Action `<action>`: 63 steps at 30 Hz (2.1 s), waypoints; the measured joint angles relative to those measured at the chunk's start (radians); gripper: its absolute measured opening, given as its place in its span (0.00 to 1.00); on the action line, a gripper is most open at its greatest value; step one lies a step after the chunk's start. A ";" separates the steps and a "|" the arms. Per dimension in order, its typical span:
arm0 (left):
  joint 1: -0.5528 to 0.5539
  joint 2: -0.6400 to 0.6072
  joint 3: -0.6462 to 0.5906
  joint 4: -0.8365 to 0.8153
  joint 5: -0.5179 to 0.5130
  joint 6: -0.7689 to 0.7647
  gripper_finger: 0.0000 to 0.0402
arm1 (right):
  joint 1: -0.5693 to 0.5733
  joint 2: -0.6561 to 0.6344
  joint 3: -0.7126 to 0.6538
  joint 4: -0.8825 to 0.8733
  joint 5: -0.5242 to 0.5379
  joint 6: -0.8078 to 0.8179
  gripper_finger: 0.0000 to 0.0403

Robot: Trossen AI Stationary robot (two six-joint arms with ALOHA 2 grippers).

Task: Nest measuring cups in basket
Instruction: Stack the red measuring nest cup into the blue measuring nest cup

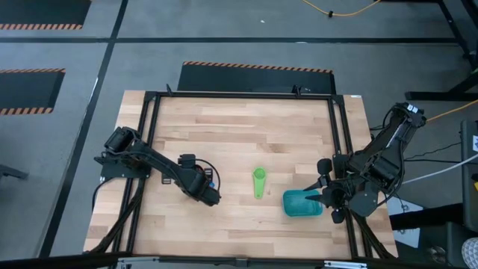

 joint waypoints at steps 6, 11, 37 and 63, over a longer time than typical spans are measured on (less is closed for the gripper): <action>-0.003 0.000 0.000 0.024 0.030 0.097 0.24 | 0.000 0.000 0.000 0.000 0.000 0.001 0.28; -0.025 0.000 0.015 0.031 0.174 0.208 0.24 | 0.000 0.000 0.000 0.000 0.000 0.001 0.28; -0.136 0.121 0.021 0.338 0.239 0.200 0.24 | 0.000 0.000 0.000 0.004 0.000 -0.002 0.28; 0.019 0.124 0.021 0.465 0.166 0.365 0.24 | 0.000 0.000 0.000 0.004 0.001 -0.005 0.28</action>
